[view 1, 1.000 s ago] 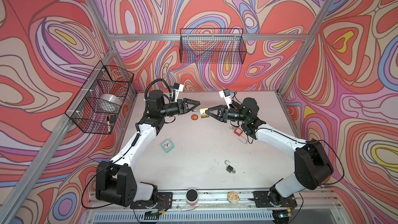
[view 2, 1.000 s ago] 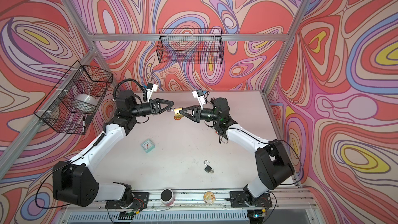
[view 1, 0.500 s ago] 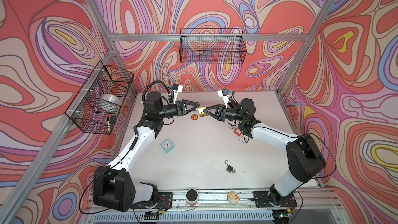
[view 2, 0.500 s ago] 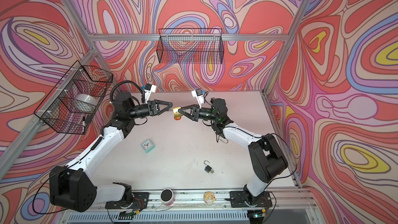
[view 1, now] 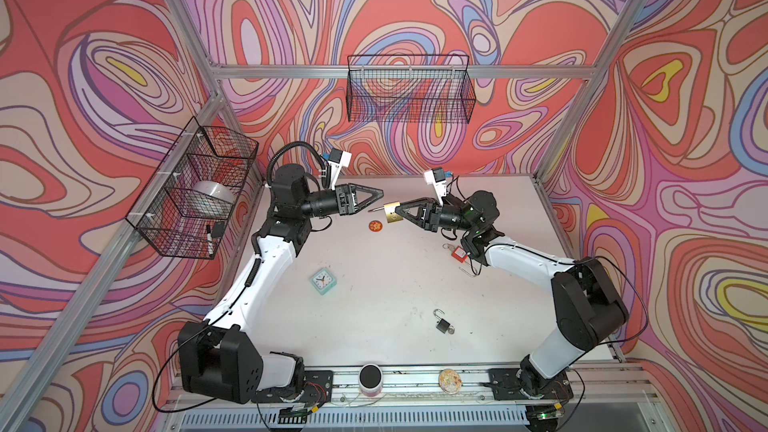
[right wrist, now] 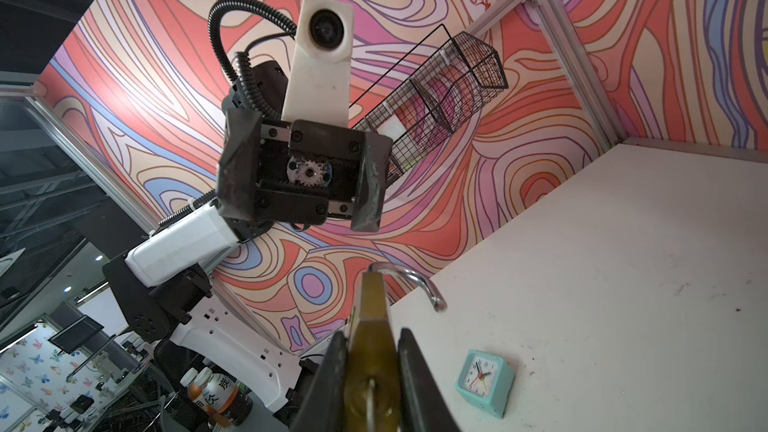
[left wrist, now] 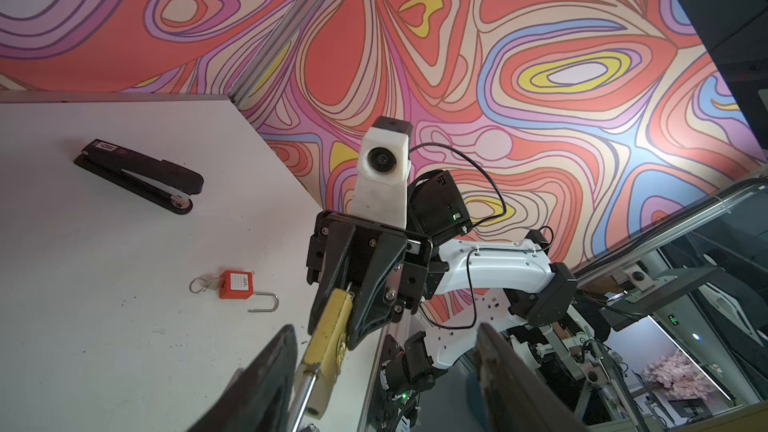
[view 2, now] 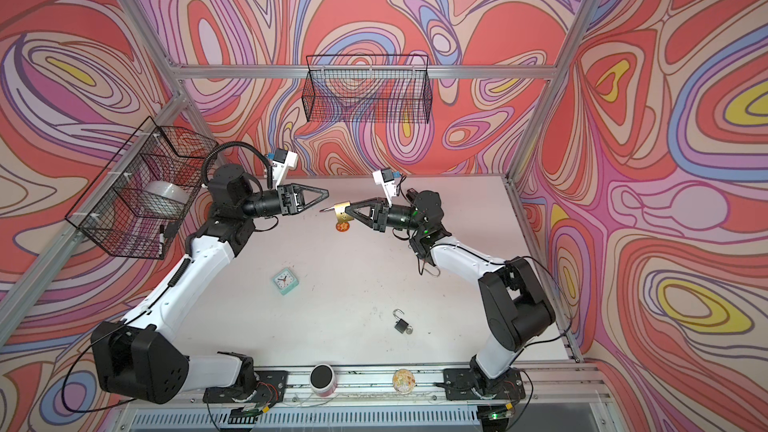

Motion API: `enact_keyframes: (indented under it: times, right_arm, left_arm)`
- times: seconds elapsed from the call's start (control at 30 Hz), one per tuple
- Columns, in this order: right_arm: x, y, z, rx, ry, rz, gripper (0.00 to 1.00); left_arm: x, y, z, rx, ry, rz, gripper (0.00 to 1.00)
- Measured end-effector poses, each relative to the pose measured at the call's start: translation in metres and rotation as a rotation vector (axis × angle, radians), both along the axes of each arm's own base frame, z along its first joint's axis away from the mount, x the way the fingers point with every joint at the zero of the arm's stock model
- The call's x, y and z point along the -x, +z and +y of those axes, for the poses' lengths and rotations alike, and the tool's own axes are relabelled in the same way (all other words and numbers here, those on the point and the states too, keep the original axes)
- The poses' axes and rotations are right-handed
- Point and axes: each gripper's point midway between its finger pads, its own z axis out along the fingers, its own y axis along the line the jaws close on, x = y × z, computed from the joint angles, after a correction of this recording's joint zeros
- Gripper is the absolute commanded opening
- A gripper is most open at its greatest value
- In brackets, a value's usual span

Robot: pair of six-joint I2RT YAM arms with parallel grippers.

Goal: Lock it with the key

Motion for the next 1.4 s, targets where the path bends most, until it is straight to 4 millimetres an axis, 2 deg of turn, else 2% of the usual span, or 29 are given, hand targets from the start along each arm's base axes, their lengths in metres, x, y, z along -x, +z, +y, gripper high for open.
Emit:
enact_keyframes:
  times: [0.3,0.43,0.53,0.67,0.77,0.97,1.13,1.33,1.4]
  right_arm:
    - [0.001,0.023,-0.016,-0.085,-0.005,-0.032,0.0]
    - [0.001,0.024,-0.016,-0.087,-0.001,-0.032,0.0]
    - [0.002,0.024,-0.016,-0.086,0.008,-0.027,0.0]
    - [0.003,0.025,-0.016,-0.088,0.013,-0.028,0.0]
    - [0.003,0.025,-0.016,-0.089,0.014,-0.026,0.0]
    - [0.0,0.027,-0.014,-0.092,0.018,-0.027,0.0]
    - [-0.001,0.036,-0.013,-0.102,0.024,-0.043,0.0]
    - [-0.004,0.037,-0.011,-0.107,0.03,-0.045,0.0]
    - [-0.004,0.037,-0.011,-0.107,0.03,-0.047,0.0]
  left_arm:
    - [-0.004,-0.022,0.006,-0.01,0.016,0.034,0.66]
    - [-0.003,-0.021,0.005,0.017,0.01,0.025,0.65]
    - [-0.003,-0.016,0.005,0.035,0.008,0.01,0.72]
    - [-0.003,-0.012,0.005,0.042,0.011,-0.015,0.74]
    - [-0.002,-0.012,0.006,0.043,0.011,-0.019,0.71]
    - [0.002,-0.016,0.007,0.028,0.015,-0.026,0.59]
    - [0.006,-0.014,0.008,0.023,0.02,-0.036,0.55]
    - [0.005,-0.016,0.009,0.023,0.027,-0.03,0.42]
    - [0.005,-0.017,0.01,0.023,0.033,-0.025,0.42]
